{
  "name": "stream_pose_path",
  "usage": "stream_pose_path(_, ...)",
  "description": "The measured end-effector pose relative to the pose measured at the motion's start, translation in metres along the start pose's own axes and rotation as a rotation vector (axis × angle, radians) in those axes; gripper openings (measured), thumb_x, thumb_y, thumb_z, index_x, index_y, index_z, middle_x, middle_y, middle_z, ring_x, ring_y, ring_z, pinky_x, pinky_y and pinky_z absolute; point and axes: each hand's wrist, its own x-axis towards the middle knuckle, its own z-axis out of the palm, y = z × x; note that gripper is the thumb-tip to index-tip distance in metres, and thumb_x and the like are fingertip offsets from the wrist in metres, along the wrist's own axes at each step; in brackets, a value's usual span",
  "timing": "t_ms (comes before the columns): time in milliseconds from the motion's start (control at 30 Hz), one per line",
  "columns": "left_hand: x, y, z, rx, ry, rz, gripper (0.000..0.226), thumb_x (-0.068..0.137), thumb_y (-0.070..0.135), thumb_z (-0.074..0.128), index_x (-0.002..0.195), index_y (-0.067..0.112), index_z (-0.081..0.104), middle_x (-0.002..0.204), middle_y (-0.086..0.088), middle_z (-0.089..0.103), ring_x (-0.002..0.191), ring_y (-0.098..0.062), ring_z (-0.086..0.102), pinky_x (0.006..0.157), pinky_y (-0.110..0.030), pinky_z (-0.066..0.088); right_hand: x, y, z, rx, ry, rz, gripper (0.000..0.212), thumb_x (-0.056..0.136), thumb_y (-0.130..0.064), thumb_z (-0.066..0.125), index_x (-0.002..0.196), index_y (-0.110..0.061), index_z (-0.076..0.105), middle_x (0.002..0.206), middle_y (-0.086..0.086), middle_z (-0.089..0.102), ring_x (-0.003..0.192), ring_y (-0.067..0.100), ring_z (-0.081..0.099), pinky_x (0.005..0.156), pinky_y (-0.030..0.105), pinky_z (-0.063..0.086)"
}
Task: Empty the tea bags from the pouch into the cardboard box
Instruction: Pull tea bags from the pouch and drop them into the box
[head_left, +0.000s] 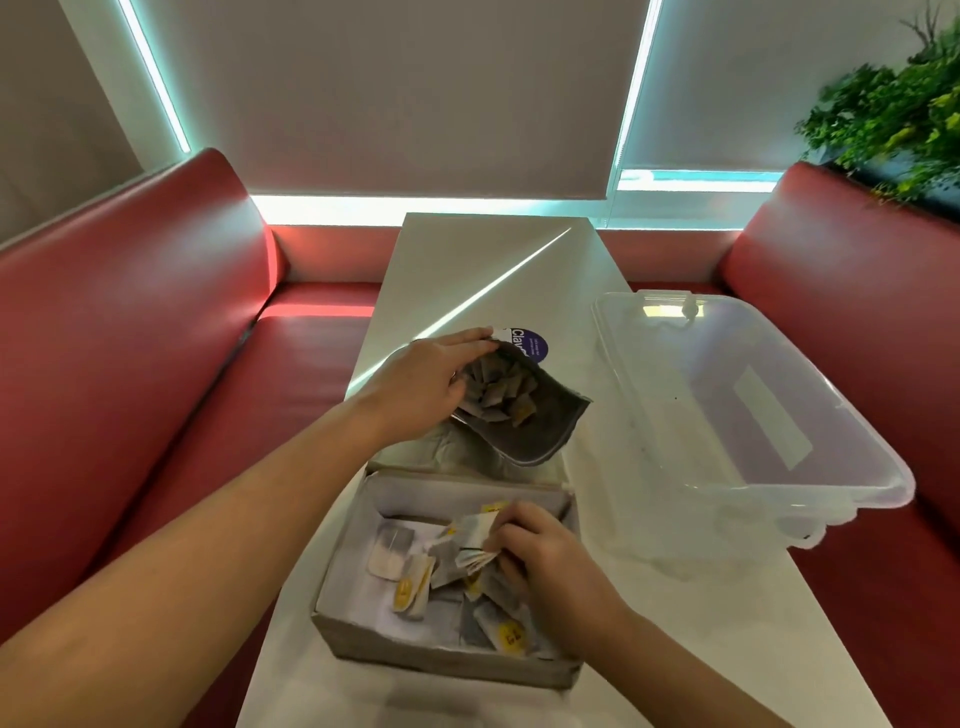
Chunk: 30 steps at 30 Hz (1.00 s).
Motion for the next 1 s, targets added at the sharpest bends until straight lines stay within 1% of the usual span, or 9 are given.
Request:
stream_pose_path(167,-0.001,-0.002,0.003,-0.018,0.010,-0.005,0.054,0.088,0.003,0.048,0.136,0.028,0.050,0.147,0.017,0.039,0.103,-0.019,0.056,0.085,-0.015,0.035,0.003,0.007,0.006,-0.023,-0.059,0.045,0.019,0.087,-0.017,0.049,0.087,-0.010,0.066,0.097,0.005,0.057,0.081,0.018,0.058,0.072,0.029,0.050)
stream_pose_path(267,0.000,-0.002,0.004,-0.026,0.006,0.001,0.054,0.087,0.003,0.048,0.136,0.028,0.049,0.147,0.017,0.039,0.106,-0.017,0.057,0.088,-0.015,0.035,0.008,-0.003,0.010,0.031,-0.078,-0.006,0.012,0.087,-0.015,0.056,0.093,-0.013,0.067,0.103,0.001,0.057,0.087,0.012,0.056,0.078,0.022,0.048)
stream_pose_path(433,0.001,-0.001,0.005,-0.010,0.007,0.017,0.056,0.086,0.003,0.048,0.136,0.028,0.049,0.147,0.016,0.039,0.117,-0.011,0.053,0.092,-0.014,0.033,0.011,0.002,0.024,-0.024,-0.532,0.019,0.034,0.085,-0.017,0.059,0.118,-0.026,0.062,0.123,0.000,0.061,0.109,0.020,0.056,0.097,0.034,0.047)
stream_pose_path(500,0.001,-0.003,0.005,-0.007,0.005,0.022,0.056,0.086,0.003,0.048,0.136,0.028,0.048,0.148,0.016,0.038,0.121,-0.010,0.051,0.093,-0.014,0.033,0.009,0.008,0.021,-0.055,-0.564,-0.012,0.045,0.084,-0.014,0.055,0.126,-0.032,0.056,0.129,-0.002,0.059,0.115,0.020,0.053,0.099,0.034,0.045)
stream_pose_path(633,-0.001,-0.004,0.005,-0.029,0.008,0.017,0.055,0.087,0.004,0.049,0.136,0.030,0.048,0.147,0.018,0.038,0.104,-0.015,0.057,0.088,-0.015,0.035,0.011,0.008,-0.002,-0.086,-0.352,-0.102,0.036,0.086,-0.016,0.054,0.119,-0.030,0.062,0.126,-0.010,0.061,0.109,0.016,0.051,0.091,0.031,0.041)
stream_pose_path(733,-0.004,-0.007,0.004,-0.023,0.014,0.032,0.056,0.087,0.003,0.049,0.136,0.030,0.049,0.147,0.019,0.038,0.103,-0.013,0.056,0.087,-0.016,0.036,0.009,0.011,-0.026,-0.021,0.072,0.052,0.018,0.087,-0.028,0.055,0.098,-0.022,0.069,0.101,-0.008,0.062,0.093,0.007,0.048,0.077,0.023,0.044)
stream_pose_path(833,-0.013,-0.012,0.003,0.003,0.044,0.077,0.055,0.083,0.003,0.051,0.131,0.031,0.052,0.144,0.018,0.042,0.107,-0.012,0.056,0.088,-0.021,0.042,0.014,0.014,-0.044,-0.032,0.421,0.152,0.017,0.084,-0.024,0.063,0.100,-0.016,0.062,0.103,-0.001,0.051,0.095,0.008,0.045,0.081,0.008,0.036)
stream_pose_path(933,-0.022,-0.015,0.005,0.030,0.108,0.040,0.051,0.083,0.006,0.051,0.126,0.033,0.046,0.129,0.013,0.056,0.086,-0.012,0.056,0.073,-0.018,0.040,0.032,0.012,-0.052,-0.026,0.412,0.254,0.047,0.083,-0.022,0.069,0.124,-0.016,0.048,0.127,0.006,0.038,0.114,0.007,0.033,0.094,0.000,0.024)
stream_pose_path(1000,-0.025,-0.016,0.006,0.021,0.132,-0.005,0.049,0.086,0.008,0.051,0.127,0.033,0.042,0.098,0.011,0.057,0.069,-0.007,0.047,0.063,-0.014,0.034,0.049,0.014,-0.053,0.021,0.285,0.363,0.059,0.084,-0.023,0.067,0.135,-0.020,0.038,0.140,0.004,0.027,0.125,0.011,0.029,0.103,0.010,0.024)
